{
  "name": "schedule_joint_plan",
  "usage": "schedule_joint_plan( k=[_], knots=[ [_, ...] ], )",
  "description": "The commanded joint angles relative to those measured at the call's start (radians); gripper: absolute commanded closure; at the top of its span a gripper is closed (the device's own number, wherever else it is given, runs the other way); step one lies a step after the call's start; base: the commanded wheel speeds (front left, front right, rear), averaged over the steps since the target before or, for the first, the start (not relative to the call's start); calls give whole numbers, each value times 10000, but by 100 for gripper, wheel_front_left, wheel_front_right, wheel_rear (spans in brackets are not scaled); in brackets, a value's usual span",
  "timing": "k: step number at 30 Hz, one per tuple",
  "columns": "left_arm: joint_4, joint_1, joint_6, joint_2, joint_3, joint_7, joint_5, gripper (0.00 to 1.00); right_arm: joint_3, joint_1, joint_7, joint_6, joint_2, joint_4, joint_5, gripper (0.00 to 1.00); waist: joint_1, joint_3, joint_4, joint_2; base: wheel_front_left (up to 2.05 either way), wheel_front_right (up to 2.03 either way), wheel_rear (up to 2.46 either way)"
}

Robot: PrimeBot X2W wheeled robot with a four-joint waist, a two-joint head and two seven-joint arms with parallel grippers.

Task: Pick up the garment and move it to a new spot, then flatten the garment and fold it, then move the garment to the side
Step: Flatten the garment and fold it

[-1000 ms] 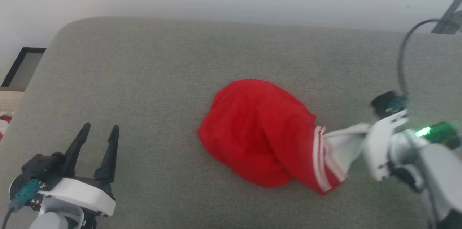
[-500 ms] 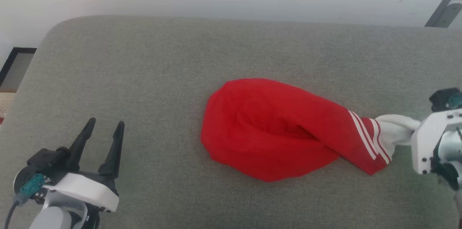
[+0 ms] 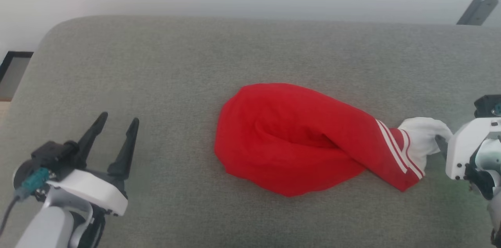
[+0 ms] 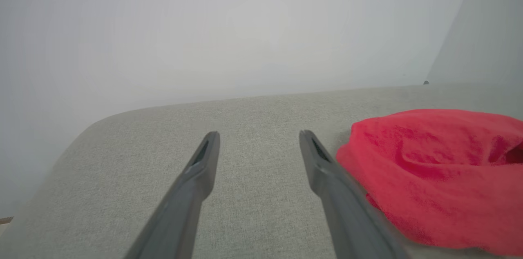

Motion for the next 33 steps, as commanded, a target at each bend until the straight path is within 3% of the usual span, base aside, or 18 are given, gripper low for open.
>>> schedule_joint_plan(
  k=[1,10,22,26,33],
  knots=[
    [-113,-212,-45,121,-19,125,-72,0,93,-70,-217,-17,17,-146,108,0,0,-72,-115,0,0,0,0],
    [-958,-969,-146,923,-683,1598,-801,0,13,464,-2124,-19,282,-1717,-143,0,0,-269,-863,0,0,0,0],
    [-1255,-3533,-152,1812,-2606,4763,-2946,0,-1300,1244,-5199,-17,2134,-3837,-2077,0,0,18,-2259,0,0,0,0],
    [-704,-4399,-153,1773,-3153,5805,-3704,0,-1552,1432,-5497,-19,2685,-4032,-2383,0,0,269,-2684,0,0,0,0],
    [610,-5526,-152,1689,-3951,7634,-4168,0,-1517,1545,-5578,-17,3054,-4179,-2400,0,0,762,-3268,0,0,0,0]
  ],
)
